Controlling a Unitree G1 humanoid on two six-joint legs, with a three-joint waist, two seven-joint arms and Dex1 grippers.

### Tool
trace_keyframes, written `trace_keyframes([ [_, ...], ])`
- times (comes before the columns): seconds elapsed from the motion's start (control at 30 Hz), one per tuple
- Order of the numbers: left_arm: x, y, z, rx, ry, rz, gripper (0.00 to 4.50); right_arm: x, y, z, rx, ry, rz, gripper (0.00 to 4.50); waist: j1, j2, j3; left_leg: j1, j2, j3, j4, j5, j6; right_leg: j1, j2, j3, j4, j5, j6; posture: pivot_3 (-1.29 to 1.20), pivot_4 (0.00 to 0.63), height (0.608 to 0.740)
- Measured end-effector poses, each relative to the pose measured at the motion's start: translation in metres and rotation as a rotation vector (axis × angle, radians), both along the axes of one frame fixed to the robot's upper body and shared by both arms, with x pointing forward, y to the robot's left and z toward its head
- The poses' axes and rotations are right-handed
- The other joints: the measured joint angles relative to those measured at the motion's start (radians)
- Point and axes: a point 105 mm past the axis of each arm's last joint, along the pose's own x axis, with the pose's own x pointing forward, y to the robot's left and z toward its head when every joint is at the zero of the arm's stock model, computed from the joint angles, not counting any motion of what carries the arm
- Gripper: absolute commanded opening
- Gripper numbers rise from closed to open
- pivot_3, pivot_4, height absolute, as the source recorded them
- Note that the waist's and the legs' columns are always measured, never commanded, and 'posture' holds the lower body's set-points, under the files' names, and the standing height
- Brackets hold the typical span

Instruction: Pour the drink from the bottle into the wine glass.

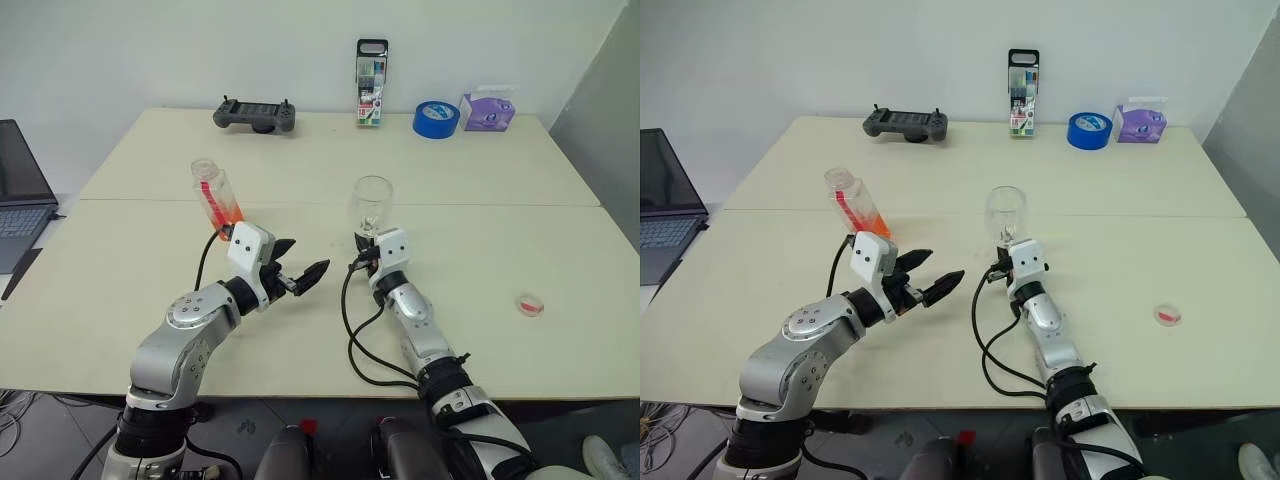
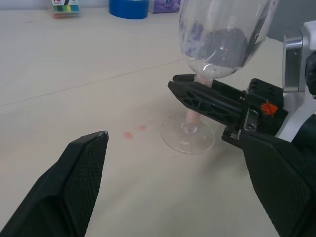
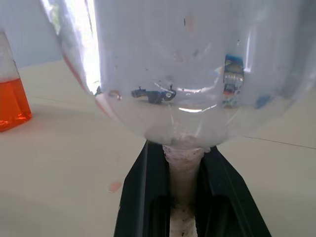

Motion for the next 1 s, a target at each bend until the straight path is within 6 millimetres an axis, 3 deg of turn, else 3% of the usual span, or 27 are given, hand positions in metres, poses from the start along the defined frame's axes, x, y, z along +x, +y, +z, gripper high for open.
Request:
trace_keyframes([
  [0.4, -0.003, 0.005, -0.014, 0.01, 0.034, 0.005, 4.5, 0.009, 0.01, 0.017, -0.088, 0.04, 0.101, 0.24, -0.003, 0.0, 0.001, -0.001, 0.001, 0.001, -0.001, 0.0, 0.0, -0.002, 0.0, 0.0, 0.0, 0.0, -0.001, 0.0, 0.15, 0.74],
  [0.7, -0.004, 0.003, -0.01, 0.002, 0.013, 0.001, 4.5, 0.018, 0.053, 0.025, -0.068, 0.003, 0.201, 0.24, -0.007, 0.0, 0.001, -0.001, 0.001, 0.001, -0.003, 0.0, 0.0, -0.003, 0.0, 0.0, 0.0, 0.0, -0.001, 0.0, 0.15, 0.74],
  [1.0, -0.007, 0.004, -0.007, 0.004, -0.005, 0.019, 4.5, 0.028, 0.054, 0.018, -0.084, 0.028, 0.181, 0.24, -0.008, 0.0, 0.001, 0.0, 0.001, 0.001, -0.004, 0.0, 0.0, -0.003, 0.0, 0.0, 0.0, 0.0, -0.001, 0.0, 0.15, 0.74],
])
